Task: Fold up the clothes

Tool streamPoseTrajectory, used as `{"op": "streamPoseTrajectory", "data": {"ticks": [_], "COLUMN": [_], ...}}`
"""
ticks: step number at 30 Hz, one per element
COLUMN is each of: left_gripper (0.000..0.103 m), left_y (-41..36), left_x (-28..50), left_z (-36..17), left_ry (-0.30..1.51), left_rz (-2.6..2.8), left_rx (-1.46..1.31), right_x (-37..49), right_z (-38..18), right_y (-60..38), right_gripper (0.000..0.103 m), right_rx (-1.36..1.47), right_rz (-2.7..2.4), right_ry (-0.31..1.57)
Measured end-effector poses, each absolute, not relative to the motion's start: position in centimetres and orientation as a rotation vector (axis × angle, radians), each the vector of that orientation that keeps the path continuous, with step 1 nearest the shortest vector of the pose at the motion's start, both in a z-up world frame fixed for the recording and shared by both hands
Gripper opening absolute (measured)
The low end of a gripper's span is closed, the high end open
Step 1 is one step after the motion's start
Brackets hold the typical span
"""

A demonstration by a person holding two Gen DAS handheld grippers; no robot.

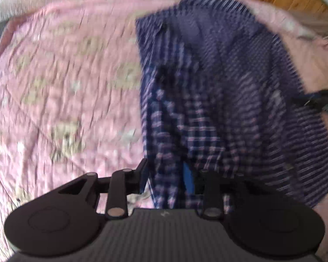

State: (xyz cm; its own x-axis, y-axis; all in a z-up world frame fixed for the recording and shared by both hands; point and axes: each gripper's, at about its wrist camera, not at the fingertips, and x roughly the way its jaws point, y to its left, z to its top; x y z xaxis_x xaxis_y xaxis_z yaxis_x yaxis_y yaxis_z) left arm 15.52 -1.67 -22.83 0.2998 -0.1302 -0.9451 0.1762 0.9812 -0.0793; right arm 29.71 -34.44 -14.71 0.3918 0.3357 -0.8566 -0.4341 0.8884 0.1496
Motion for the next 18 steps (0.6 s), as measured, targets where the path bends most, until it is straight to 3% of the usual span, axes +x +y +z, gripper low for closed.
{"op": "streamPoseTrajectory", "data": {"ticks": [6,10,11,12,13,14,15,17,18], "left_gripper": [0.039,0.04,0.04,0.04,0.052,0.053,0.053,0.049,0.049], "left_y": [-0.3,0.5,0.6,0.8,1.0,1.2,1.4,1.7,1.9], "left_x": [15.7,17.6,18.1,18.6,19.1,19.6,20.0,21.0,21.5], "left_z": [-20.6,-21.2,-21.3,-21.5,-21.6,-21.8,-21.9,-22.2,-22.0], "left_ry": [1.204,1.215,1.217,1.22,1.222,1.225,1.227,1.232,1.227], "left_rz": [-0.219,-0.227,-0.229,-0.23,-0.232,-0.234,-0.236,-0.239,-0.248], "left_rx": [-0.079,-0.146,-0.163,-0.18,-0.197,-0.214,-0.232,-0.266,-0.28], "right_x": [26.7,26.7,27.0,27.5,28.0,28.5,29.0,30.4,31.7], "right_z": [-10.3,-14.1,-15.0,-15.0,-15.0,-14.8,-14.0,-12.2,-11.6], "right_y": [-36.2,-35.8,-36.0,-36.5,-37.1,-37.6,-38.0,-38.6,-38.8], "right_gripper": [0.032,0.032,0.025,0.024,0.02,0.021,0.024,0.05,0.056], "right_rx": [0.006,-0.043,-0.053,-0.021,0.012,0.04,0.056,0.049,0.036], "right_rz": [0.578,0.604,0.596,0.604,0.613,0.625,0.651,0.693,0.693], "right_ry": [0.981,1.083,1.111,1.122,1.134,1.142,1.145,1.101,1.072]}}
